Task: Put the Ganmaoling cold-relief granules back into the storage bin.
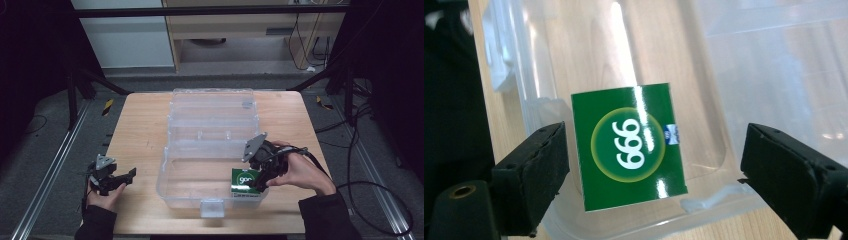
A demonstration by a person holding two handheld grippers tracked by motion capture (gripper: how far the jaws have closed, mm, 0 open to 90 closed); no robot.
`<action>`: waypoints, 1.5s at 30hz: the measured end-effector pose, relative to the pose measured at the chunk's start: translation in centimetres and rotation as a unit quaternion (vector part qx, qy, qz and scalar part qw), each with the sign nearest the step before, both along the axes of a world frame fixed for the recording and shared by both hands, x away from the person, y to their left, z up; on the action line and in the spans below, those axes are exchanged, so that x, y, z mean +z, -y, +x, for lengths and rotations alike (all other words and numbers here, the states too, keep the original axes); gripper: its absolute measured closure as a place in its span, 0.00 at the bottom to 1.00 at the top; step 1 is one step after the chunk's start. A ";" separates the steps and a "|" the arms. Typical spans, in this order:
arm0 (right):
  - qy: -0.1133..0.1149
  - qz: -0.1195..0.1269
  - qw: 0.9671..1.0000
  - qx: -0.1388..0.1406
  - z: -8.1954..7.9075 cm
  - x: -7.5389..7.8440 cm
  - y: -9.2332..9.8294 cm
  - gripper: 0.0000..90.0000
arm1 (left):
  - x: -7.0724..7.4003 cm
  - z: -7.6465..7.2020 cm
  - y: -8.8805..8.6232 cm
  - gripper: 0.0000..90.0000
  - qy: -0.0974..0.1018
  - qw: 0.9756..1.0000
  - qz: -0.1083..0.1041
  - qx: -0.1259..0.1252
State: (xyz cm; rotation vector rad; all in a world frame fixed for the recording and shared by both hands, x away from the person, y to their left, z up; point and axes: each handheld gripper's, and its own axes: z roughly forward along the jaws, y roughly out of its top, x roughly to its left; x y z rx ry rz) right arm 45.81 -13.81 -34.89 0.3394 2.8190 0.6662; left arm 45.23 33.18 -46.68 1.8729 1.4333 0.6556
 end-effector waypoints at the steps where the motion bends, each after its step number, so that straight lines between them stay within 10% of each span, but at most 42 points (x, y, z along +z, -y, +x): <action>1: 0.011 0.013 1.000 -0.015 0.0 0.1 0.9 0.13 | 0.0 0.0 0.0 0.23 0.000 1.000 0.000 0.000; 12: 0.046 0.083 0.992 -0.079 -0.9 0.1 4.6 0.10 | 0.0 0.0 0.1 0.24 0.000 1.000 0.001 -0.001; 19: 0.070 0.133 0.978 -0.147 -1.4 -1.1 7.0 0.08 | 0.0 0.0 0.1 0.26 0.000 1.000 0.002 -0.002; 22: 0.081 0.159 0.967 -0.182 -1.5 -1.6 8.1 0.08 | 0.0 -0.1 0.1 0.26 0.001 1.000 0.002 -0.003; 23: 0.093 0.182 0.956 -0.211 -1.5 -2.1 8.9 0.08 | 0.0 -0.1 0.1 0.27 0.001 1.000 0.002 -0.003; 25: 0.097 0.189 0.952 -0.219 -1.5 -2.2 9.2 0.08 | 0.0 -0.1 0.1 0.27 0.001 1.000 0.003 -0.004; 29: 0.108 0.238 0.926 -0.272 -1.6 -3.3 11.0 0.09 | 0.0 -0.1 0.1 0.29 0.001 1.000 0.003 -0.005; 30: 0.108 0.238 0.926 -0.272 -1.6 -3.3 11.0 0.09 | 0.0 -0.1 0.1 0.29 0.001 1.000 0.003 -0.005; 36: 0.114 0.261 0.902 -0.325 -1.3 -5.0 12.6 0.08 | 0.0 -0.1 0.1 0.31 0.002 1.000 0.004 -0.005; 45: 0.108 0.265 0.879 -0.382 -0.7 -7.7 14.6 0.06 | -0.1 -0.1 0.1 0.32 0.001 1.000 0.006 -0.005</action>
